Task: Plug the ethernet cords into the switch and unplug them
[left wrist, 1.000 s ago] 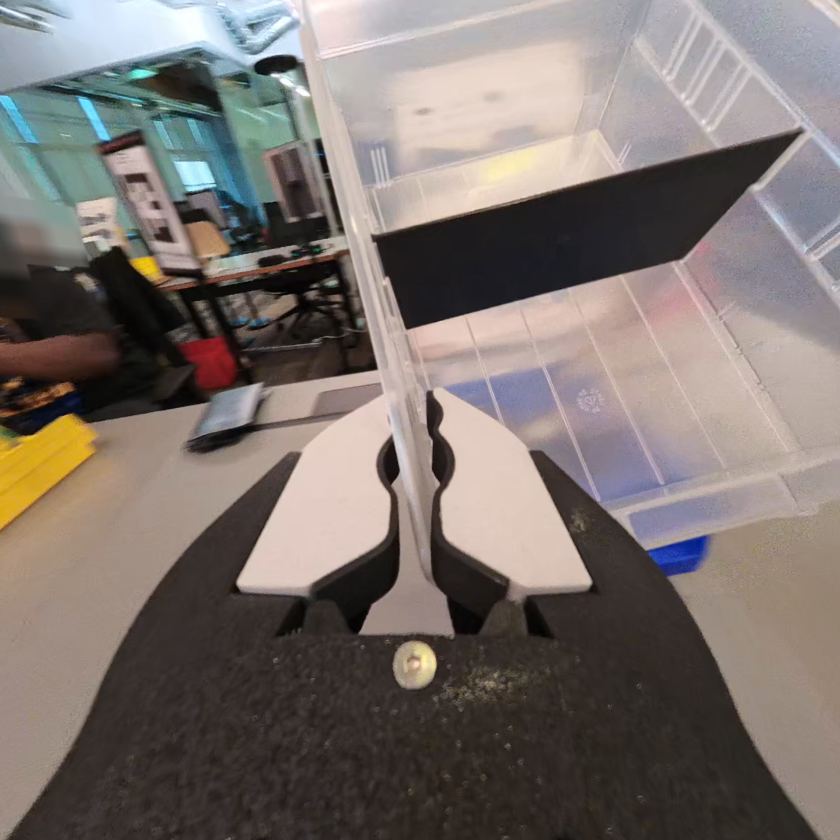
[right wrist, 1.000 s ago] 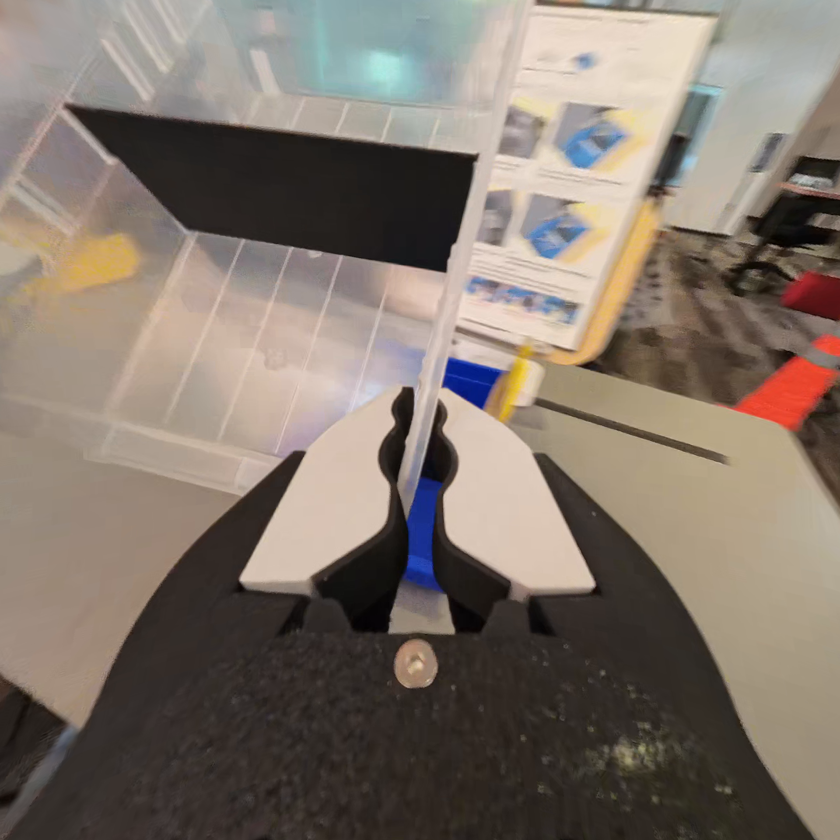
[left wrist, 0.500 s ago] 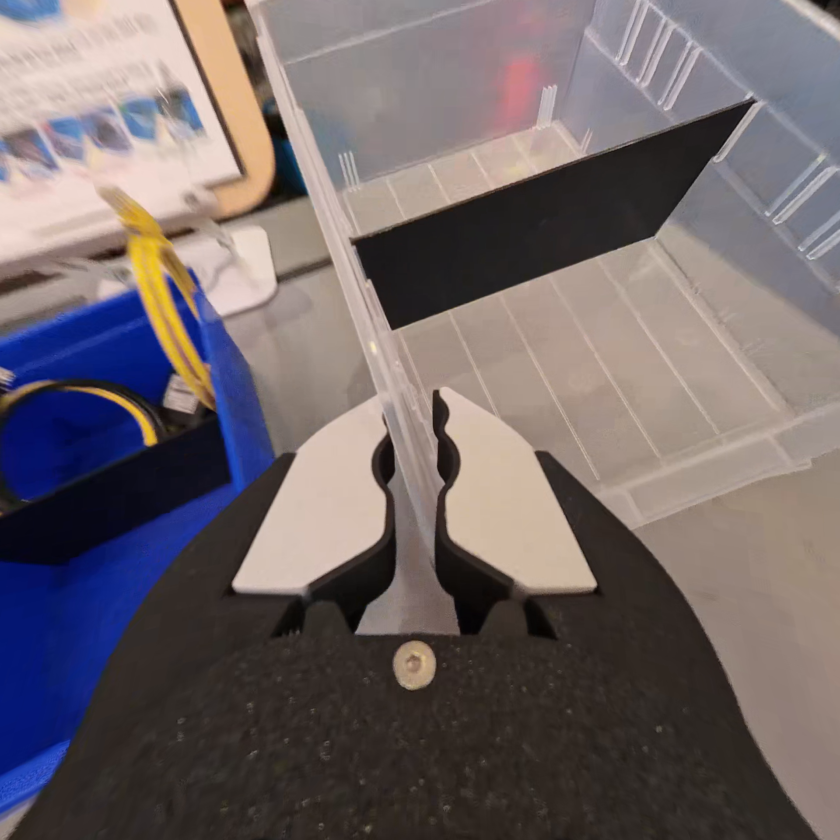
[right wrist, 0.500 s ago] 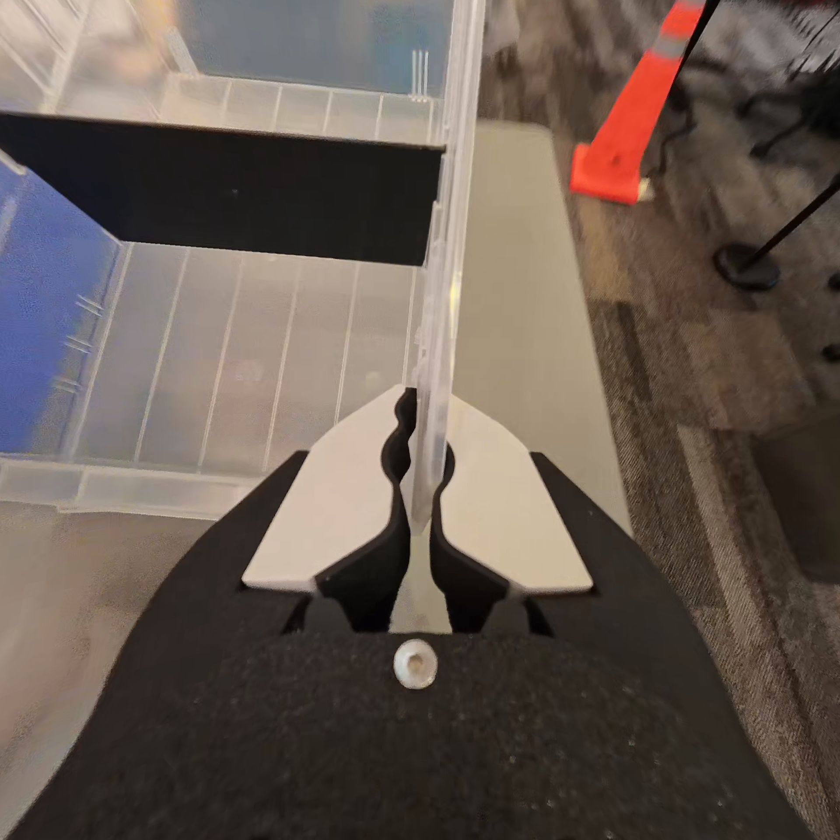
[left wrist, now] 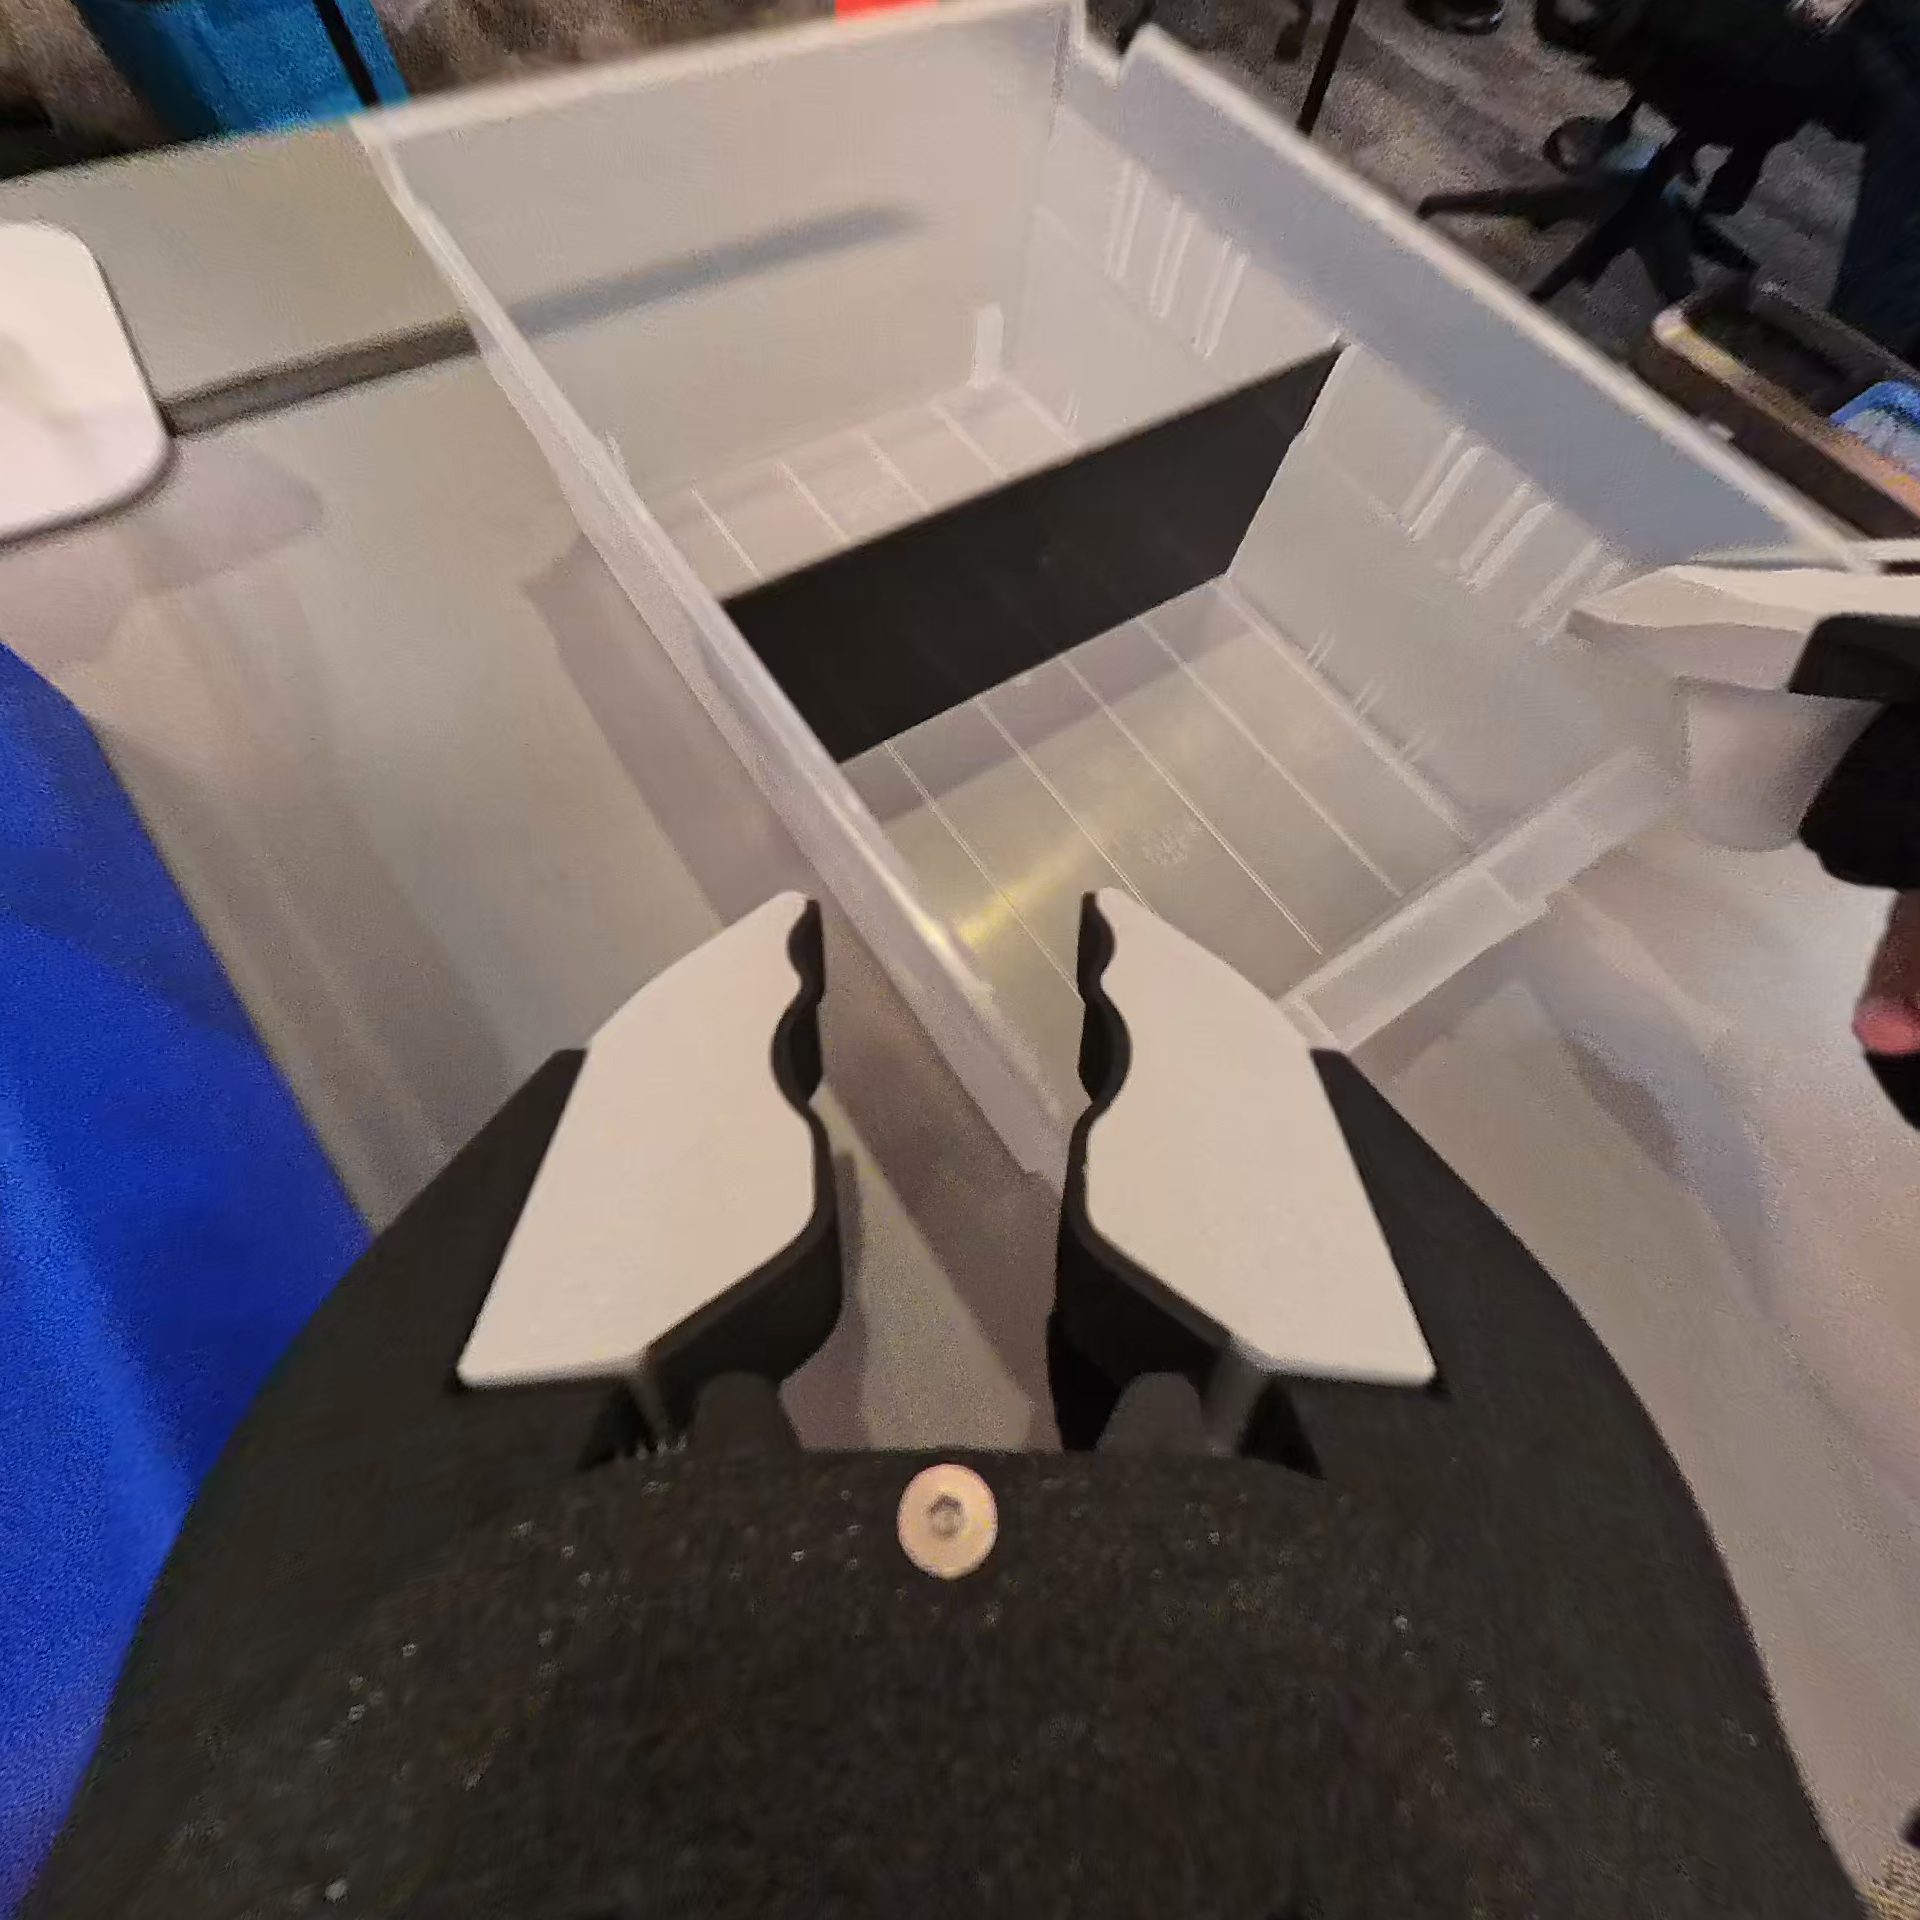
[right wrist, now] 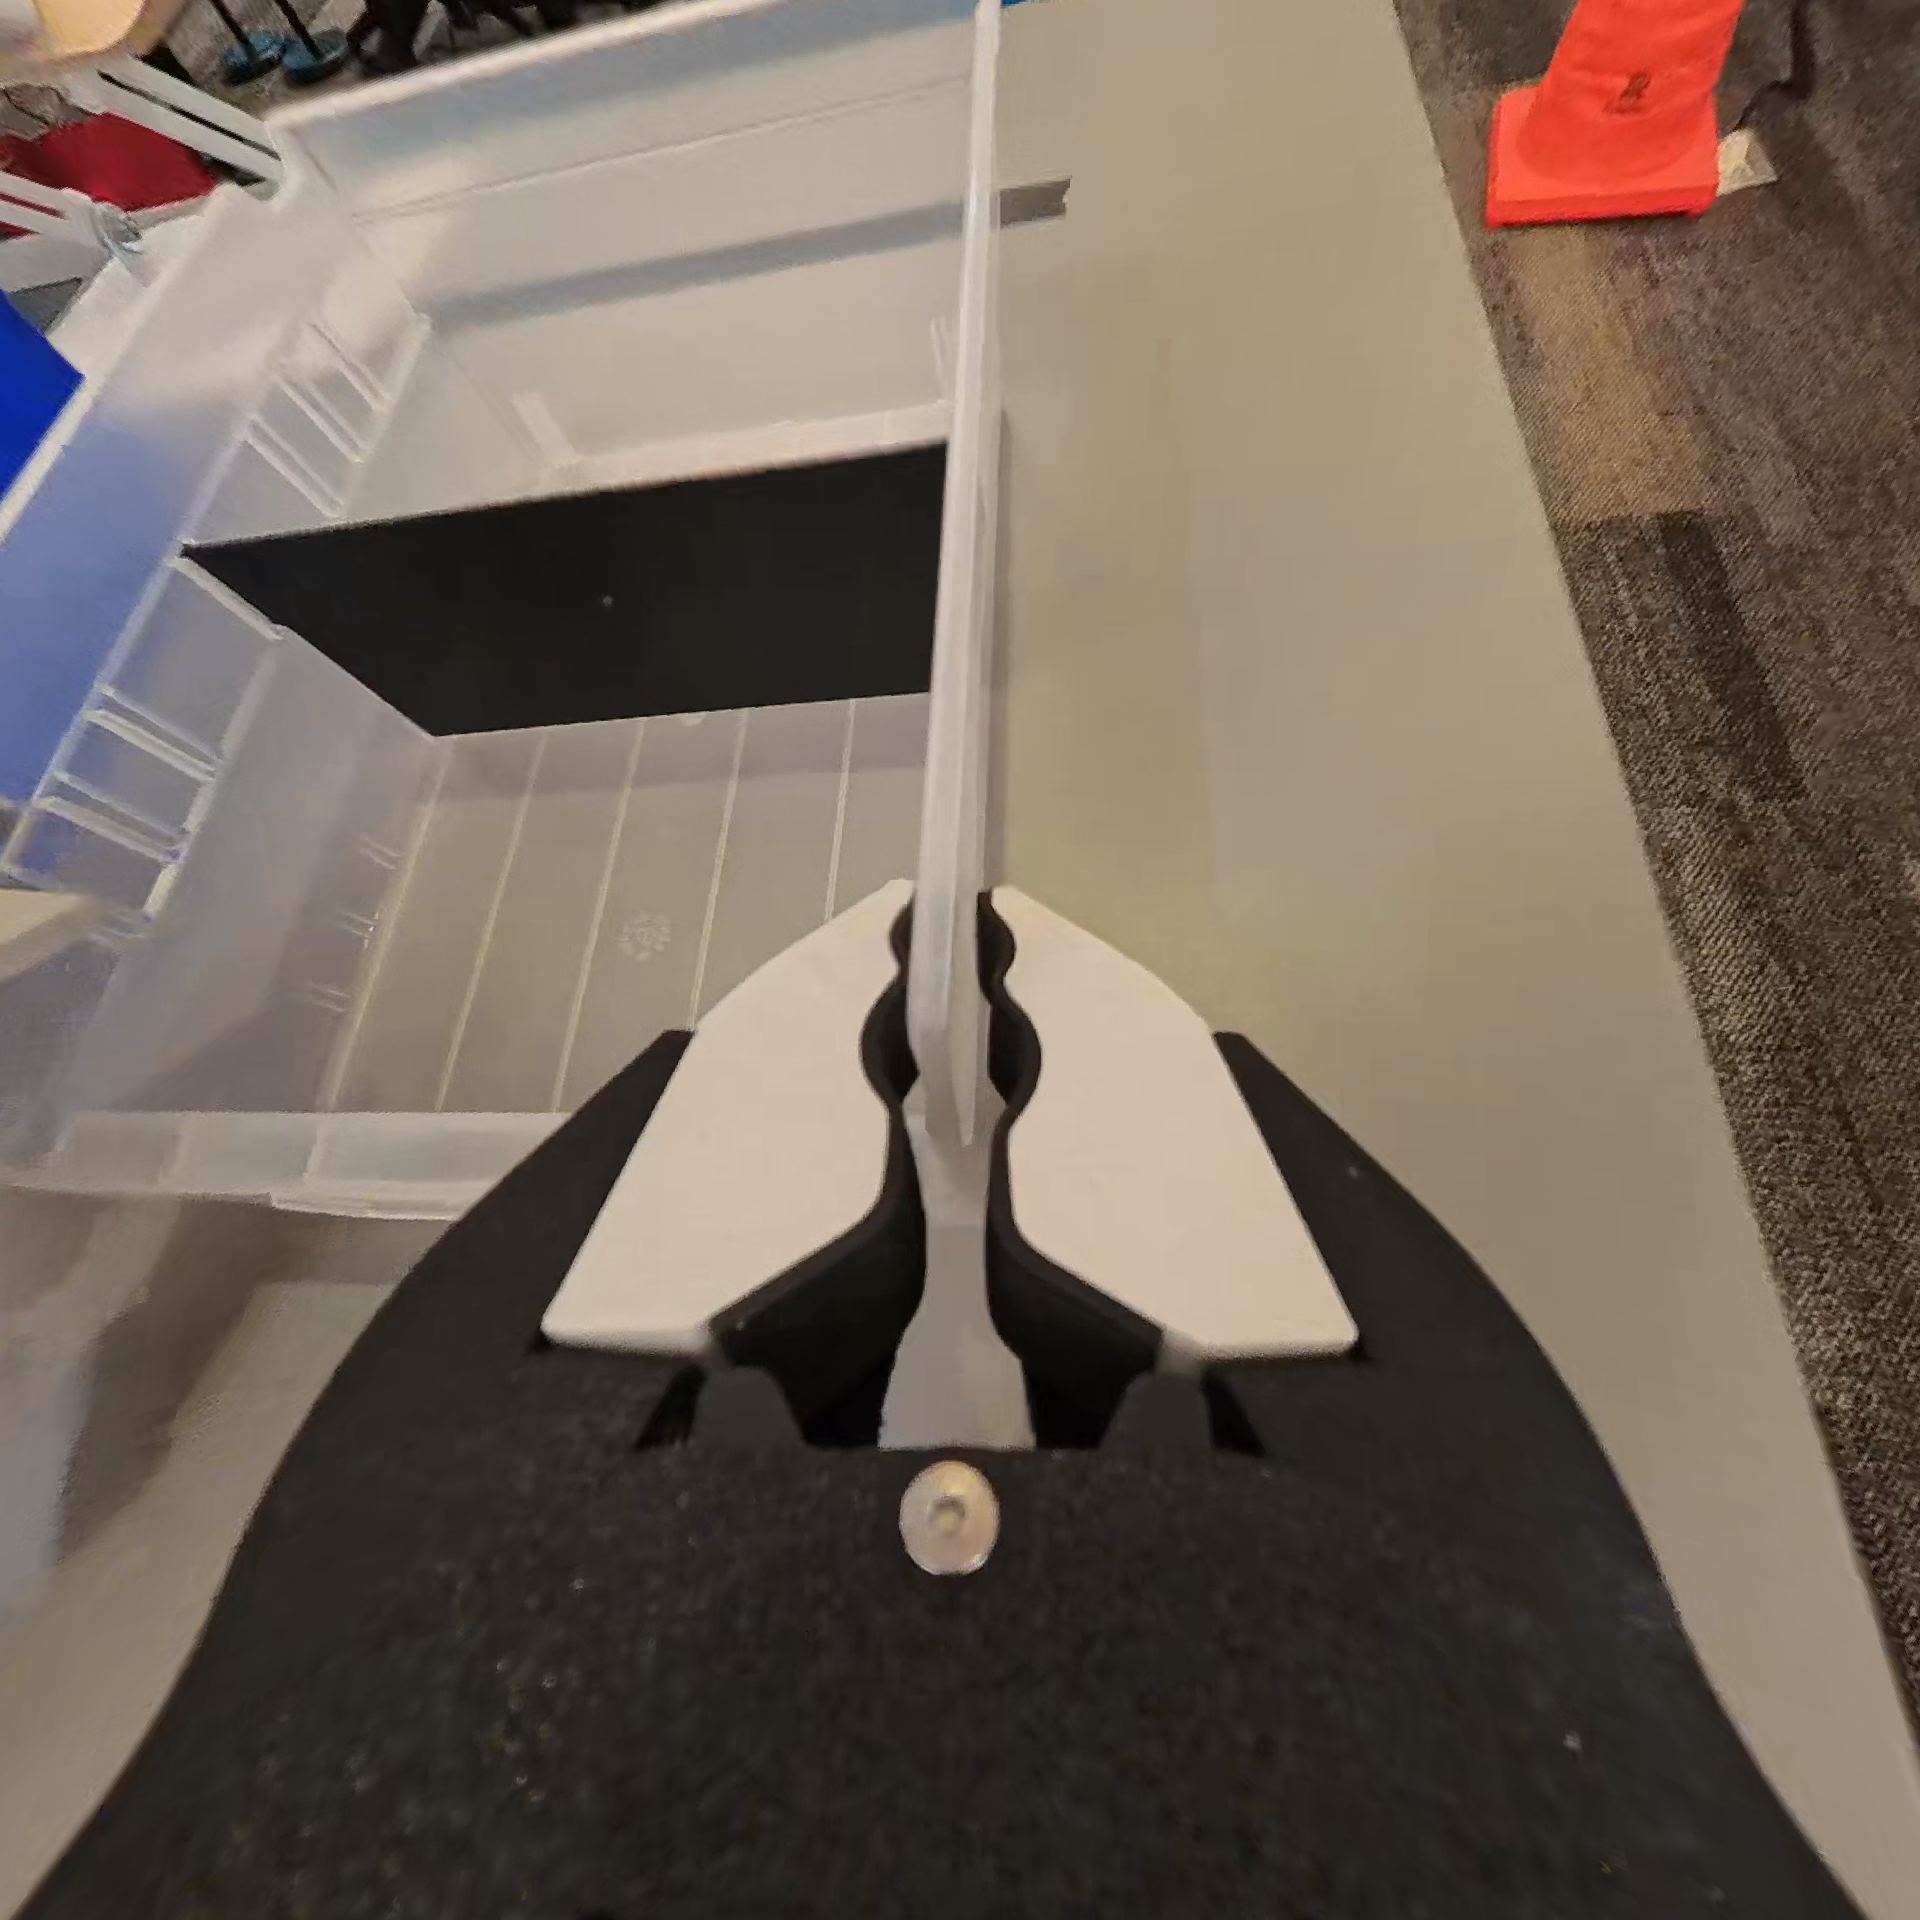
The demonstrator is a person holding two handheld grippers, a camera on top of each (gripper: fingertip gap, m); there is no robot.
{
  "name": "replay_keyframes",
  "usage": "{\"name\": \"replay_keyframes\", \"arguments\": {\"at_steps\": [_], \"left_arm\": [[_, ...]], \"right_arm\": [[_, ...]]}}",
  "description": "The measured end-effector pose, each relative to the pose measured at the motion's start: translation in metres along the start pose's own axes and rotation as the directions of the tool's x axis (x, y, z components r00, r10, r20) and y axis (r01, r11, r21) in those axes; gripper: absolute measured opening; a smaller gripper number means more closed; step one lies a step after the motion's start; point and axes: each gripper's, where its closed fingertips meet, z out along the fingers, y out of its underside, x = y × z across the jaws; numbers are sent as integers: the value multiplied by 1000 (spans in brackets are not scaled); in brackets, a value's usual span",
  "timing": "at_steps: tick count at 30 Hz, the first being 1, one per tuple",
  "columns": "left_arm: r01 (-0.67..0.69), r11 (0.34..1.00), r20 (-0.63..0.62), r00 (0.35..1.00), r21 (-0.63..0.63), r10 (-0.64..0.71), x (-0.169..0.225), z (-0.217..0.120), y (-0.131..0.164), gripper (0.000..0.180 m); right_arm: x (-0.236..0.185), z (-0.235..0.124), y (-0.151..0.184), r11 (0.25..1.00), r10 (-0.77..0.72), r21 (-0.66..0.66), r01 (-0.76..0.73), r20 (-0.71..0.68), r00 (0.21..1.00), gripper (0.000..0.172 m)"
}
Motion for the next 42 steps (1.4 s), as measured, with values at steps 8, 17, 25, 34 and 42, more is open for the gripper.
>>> {"name": "replay_keyframes", "arguments": {"at_steps": [8,17,25,34,42], "left_arm": [[-22,929,106,994,370,-19,-132,-185,-58,62],[173,956,251,940,237,-233,-278,-219,89,67],[152,986,328,930,65,-165,-259,-160,111,9],[121,978,399,899,171,-181,-332,-219,91,3],[218,960,394,878,175,-271,-448,-283,145,5]], "right_arm": [[-47,-89,-88,918,-190,344,196,-50,980,31],[-261,-35,-56,880,-401,327,346,119,908,63],[-327,51,46,978,-205,1,209,201,958,27],[-397,43,32,966,-255,86,244,148,956,9],[-539,73,51,947,-322,58,317,220,921,11]]}}
